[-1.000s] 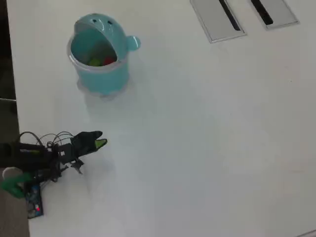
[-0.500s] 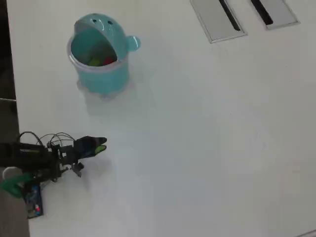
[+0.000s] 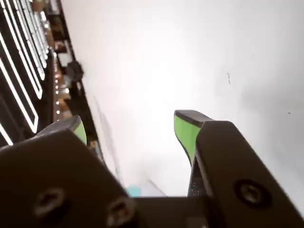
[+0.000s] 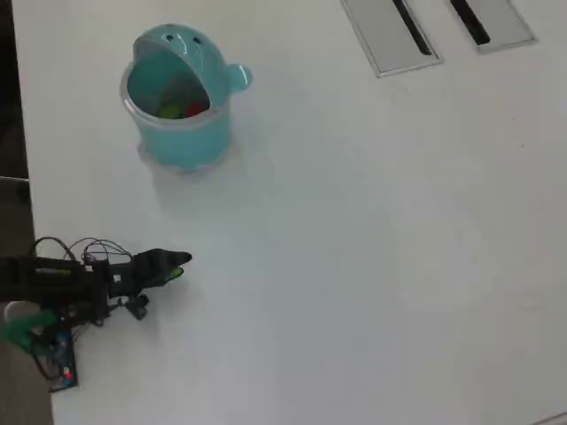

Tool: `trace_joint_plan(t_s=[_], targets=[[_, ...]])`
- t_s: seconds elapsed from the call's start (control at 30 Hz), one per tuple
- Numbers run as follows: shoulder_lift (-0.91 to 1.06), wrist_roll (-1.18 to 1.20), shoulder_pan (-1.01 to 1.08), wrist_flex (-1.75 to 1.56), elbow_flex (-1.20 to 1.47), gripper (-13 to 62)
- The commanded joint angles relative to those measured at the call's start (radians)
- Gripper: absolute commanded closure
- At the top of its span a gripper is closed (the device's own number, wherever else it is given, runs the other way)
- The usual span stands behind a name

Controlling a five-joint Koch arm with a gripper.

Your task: Grasp RGB lego blocks and put them in the bin one by one.

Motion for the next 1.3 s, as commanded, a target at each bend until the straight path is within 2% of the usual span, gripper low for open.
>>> trace_joint_plan(t_s=[0.0, 1.27], targets=[[0.066, -0.031, 0.0, 0.012, 0.071, 14.9], [0.063, -0.037, 0.002, 0.071, 0.071, 14.9]])
